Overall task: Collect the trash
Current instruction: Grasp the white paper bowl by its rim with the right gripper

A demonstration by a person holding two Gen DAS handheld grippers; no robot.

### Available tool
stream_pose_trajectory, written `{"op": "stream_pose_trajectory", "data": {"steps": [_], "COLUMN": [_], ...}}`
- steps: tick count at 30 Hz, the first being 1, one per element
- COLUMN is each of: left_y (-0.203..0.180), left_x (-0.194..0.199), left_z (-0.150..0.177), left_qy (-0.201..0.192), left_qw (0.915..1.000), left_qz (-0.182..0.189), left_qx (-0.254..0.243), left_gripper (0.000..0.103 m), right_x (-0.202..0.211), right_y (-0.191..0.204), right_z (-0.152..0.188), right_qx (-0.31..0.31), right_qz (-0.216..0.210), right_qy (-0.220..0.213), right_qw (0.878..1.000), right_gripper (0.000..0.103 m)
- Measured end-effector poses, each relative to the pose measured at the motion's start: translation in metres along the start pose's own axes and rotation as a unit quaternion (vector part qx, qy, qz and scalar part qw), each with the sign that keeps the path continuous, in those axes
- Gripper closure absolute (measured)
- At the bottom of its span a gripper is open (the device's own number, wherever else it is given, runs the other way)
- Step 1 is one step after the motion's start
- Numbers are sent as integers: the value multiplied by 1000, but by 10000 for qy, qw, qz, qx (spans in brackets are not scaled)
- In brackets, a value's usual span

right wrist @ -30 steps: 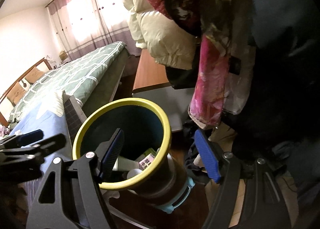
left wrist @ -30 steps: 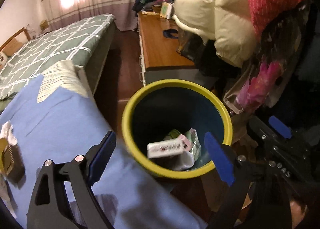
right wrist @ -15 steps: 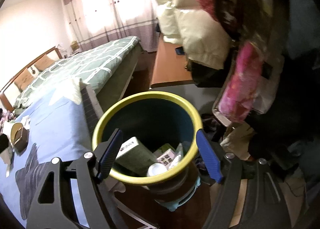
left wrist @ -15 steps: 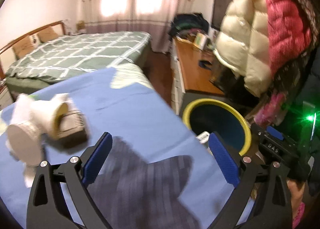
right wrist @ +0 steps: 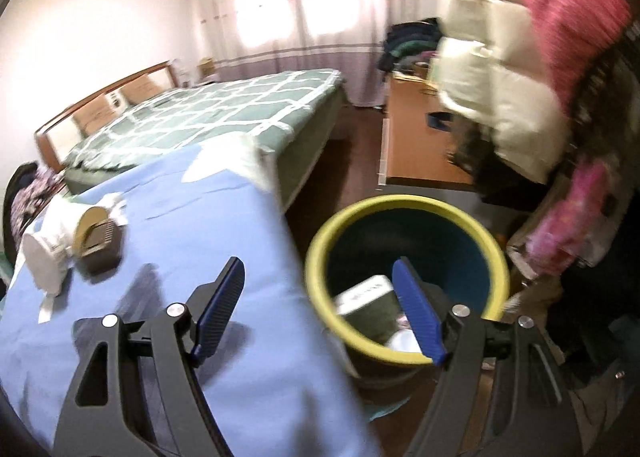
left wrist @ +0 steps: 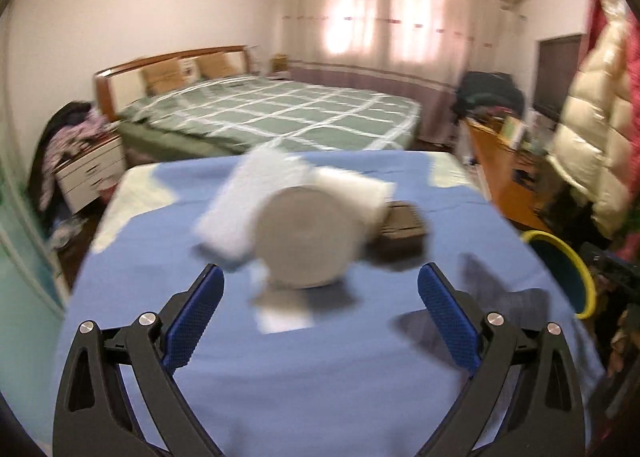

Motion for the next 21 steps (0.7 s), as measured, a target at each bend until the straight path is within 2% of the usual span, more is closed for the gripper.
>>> {"op": "stream_pose_trajectory", "data": {"steps": [5, 9, 16, 21], "left_y": [72, 107, 138, 149], "left_x": [-1, -2, 1, 7], "left_z": [7, 12, 20, 23], "left_qy": [-116, -190, -203, -310], "left_qw": [9975, 9937, 9856, 9814], "left_qz": [-622, -912, -1214, -1328], "left_qx": [329, 627, 1156, 1348], "left_gripper": [7, 7, 7, 6], "right_x": [-5, -6, -4, -7], "right_y": [61, 114, 198, 237], "right_z": [-6, -9, -9, -3], "right_qx": [366, 655, 1186, 1409], "right_qz": [-456, -822, -1336, -1618], "right_qy": [60, 82, 91, 220], "right_qw": [9983, 9944, 9839, 9765], "right_gripper": [31, 31, 31, 31]}}
Point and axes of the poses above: each gripper's, at about its wrist camera, not at the fingertips, and x roughly against the way its jaws point, y to its left, z to its underside, the point moved 4 cm from there along -x, roughly the way its jaws point, and after that the axes turned 1 degree about -y, right-handed, at the moved point
